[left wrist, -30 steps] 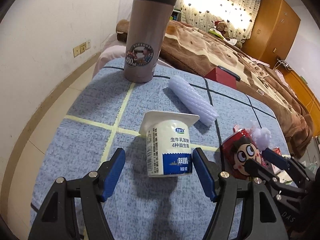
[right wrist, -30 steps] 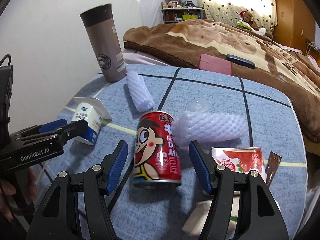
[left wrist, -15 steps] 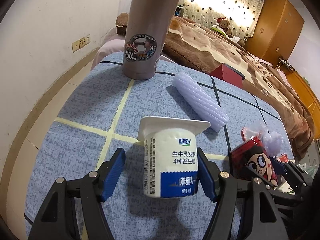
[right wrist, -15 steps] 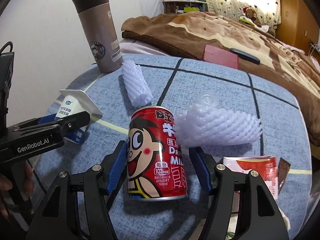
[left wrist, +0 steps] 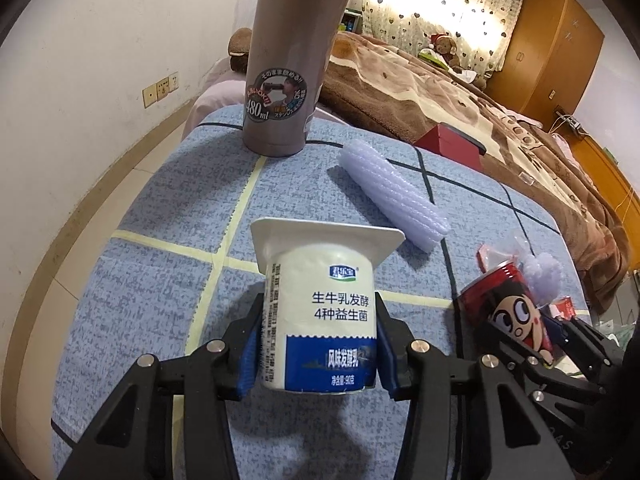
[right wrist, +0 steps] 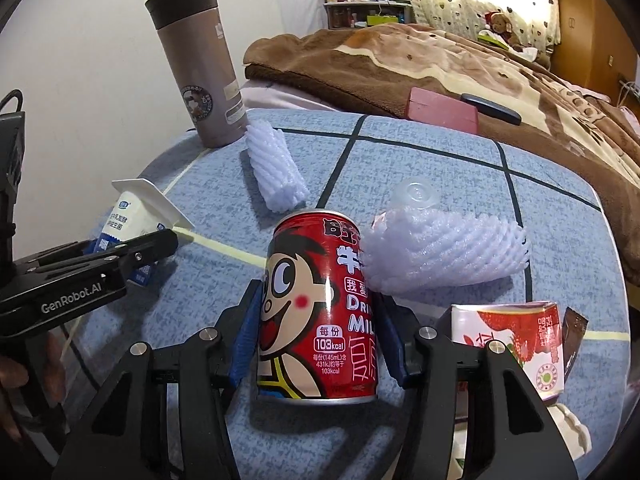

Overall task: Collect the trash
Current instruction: 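Grasp the red cartoon milk can with the right tool while the left tool grasps the yogurt cup, then carry can and yogurt cup over the white bin and open both tools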

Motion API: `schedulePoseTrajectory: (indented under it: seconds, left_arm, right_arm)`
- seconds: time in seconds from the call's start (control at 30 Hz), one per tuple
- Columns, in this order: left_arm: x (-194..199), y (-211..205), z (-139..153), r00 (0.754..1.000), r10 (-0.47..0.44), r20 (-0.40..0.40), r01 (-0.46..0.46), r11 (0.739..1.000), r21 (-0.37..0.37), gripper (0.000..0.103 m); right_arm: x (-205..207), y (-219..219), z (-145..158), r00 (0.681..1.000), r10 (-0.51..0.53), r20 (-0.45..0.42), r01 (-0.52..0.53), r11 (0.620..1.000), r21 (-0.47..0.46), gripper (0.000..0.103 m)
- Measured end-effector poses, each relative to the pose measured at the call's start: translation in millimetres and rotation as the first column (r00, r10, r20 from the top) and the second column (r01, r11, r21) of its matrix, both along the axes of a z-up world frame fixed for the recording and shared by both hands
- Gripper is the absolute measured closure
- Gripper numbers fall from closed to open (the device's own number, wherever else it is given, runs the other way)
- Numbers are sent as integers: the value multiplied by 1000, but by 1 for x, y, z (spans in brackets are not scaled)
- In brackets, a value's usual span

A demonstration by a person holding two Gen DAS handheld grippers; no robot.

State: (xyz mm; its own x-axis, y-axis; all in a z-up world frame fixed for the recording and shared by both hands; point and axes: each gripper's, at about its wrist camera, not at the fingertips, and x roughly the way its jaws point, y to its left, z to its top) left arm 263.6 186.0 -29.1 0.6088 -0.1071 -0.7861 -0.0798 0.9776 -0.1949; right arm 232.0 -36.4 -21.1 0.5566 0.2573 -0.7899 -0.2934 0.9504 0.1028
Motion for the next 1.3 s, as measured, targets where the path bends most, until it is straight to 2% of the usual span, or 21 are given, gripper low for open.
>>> schedulePoseTrajectory:
  seconds: [0.57, 1.3]
  left_arm:
    - [-43, -21, 26, 998, -48, 47, 48, 999, 13, 53]
    - [-97, -110, 73, 969, -188, 158, 185, 982, 36, 53]
  right_arm:
    - [-23, -15, 20, 999, -14, 38, 12, 997, 71, 49]
    - [-75, -84, 57, 983, -122, 136, 105, 987, 125, 49]
